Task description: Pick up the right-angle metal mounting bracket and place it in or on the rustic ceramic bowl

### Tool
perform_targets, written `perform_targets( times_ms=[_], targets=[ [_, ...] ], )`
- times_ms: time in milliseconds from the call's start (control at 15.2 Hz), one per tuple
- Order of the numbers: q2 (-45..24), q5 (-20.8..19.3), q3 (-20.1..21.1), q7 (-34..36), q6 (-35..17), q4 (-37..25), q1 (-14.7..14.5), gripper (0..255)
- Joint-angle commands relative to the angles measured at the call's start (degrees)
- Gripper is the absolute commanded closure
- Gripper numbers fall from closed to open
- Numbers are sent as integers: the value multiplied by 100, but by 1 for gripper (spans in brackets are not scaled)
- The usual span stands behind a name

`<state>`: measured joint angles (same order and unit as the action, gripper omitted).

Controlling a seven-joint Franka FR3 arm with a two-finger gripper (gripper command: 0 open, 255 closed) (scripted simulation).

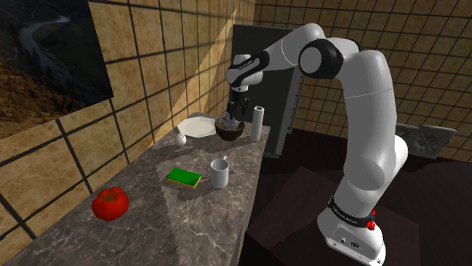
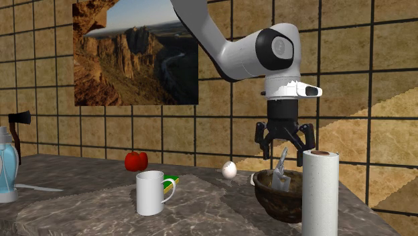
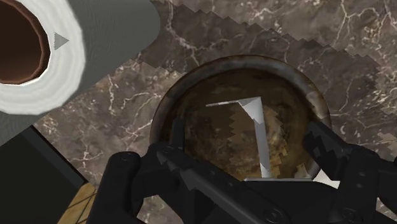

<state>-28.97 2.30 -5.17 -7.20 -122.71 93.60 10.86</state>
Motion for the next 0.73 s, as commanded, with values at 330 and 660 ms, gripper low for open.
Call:
perform_targets(
  times_ms=[330,660],
  targets=[
    [293,-32,-16,20,593,-301,-11,0],
    [293,-32,-16,20,593,-301,-11,0]
  ],
)
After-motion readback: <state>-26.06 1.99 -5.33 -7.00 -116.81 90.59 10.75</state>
